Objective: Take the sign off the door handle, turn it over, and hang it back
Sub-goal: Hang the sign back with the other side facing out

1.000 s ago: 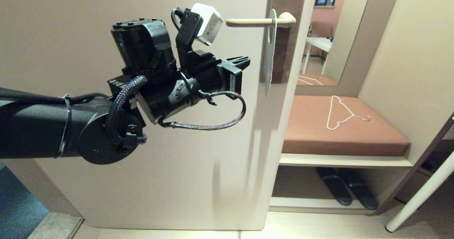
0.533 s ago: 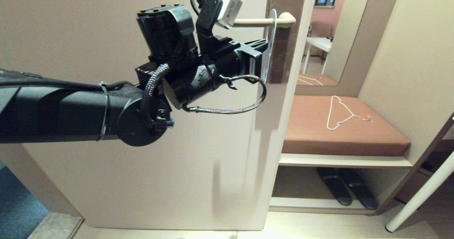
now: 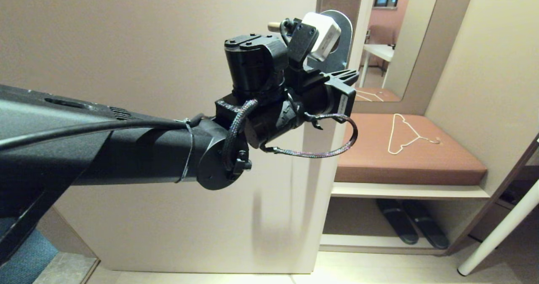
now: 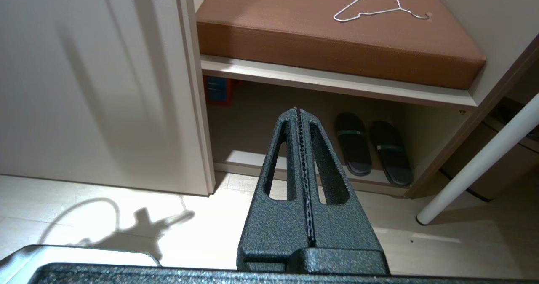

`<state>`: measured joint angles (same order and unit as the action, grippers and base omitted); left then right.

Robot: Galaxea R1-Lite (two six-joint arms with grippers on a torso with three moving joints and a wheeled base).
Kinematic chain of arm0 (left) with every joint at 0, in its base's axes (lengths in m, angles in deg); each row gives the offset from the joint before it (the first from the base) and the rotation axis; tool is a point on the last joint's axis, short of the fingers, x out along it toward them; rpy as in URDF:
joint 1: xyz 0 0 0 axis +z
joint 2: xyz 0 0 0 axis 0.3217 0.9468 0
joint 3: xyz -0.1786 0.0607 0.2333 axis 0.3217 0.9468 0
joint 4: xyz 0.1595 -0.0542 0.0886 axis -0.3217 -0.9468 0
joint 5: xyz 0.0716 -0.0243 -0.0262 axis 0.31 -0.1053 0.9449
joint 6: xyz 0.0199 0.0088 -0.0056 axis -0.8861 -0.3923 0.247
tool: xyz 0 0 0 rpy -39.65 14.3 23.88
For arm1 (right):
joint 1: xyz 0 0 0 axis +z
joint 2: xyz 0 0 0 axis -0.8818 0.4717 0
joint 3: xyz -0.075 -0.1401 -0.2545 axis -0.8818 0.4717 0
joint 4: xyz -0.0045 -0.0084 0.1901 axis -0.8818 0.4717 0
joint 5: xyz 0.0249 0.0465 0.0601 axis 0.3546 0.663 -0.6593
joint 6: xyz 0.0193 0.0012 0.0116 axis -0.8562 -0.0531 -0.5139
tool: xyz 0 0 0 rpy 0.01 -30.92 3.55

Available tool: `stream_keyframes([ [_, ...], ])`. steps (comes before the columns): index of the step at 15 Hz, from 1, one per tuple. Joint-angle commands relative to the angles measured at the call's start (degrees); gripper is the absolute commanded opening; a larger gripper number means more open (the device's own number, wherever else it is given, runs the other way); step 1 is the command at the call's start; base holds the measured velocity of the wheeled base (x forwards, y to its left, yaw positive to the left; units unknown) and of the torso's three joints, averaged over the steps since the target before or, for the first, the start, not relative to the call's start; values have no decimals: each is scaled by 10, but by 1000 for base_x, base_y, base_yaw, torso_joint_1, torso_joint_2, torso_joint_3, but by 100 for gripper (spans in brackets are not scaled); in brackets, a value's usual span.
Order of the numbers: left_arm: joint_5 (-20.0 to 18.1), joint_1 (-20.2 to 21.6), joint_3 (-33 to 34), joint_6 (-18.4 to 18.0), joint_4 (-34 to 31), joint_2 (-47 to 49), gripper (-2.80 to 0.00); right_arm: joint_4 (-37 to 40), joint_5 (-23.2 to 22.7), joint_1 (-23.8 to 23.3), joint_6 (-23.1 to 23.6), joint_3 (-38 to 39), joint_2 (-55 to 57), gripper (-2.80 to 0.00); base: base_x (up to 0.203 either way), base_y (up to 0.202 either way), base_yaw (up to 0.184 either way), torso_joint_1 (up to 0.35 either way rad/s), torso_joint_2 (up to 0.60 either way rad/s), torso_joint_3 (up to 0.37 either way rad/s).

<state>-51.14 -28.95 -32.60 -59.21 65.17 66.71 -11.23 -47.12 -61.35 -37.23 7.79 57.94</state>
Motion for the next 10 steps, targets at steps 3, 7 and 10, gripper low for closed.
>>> stream_keyframes([
  [3,0,13,-53,0,2,47,-280,1,0,0,0,0,1,-280,0,0,0,0,0,0],
  [7,1,25,-82,9,2,62,-280,1,0,0,0,0,1,-280,0,0,0,0,0,0],
  [10,1,25,-81,12,2,60,-280,1,0,0,0,0,1,-280,0,0,0,0,0,0],
])
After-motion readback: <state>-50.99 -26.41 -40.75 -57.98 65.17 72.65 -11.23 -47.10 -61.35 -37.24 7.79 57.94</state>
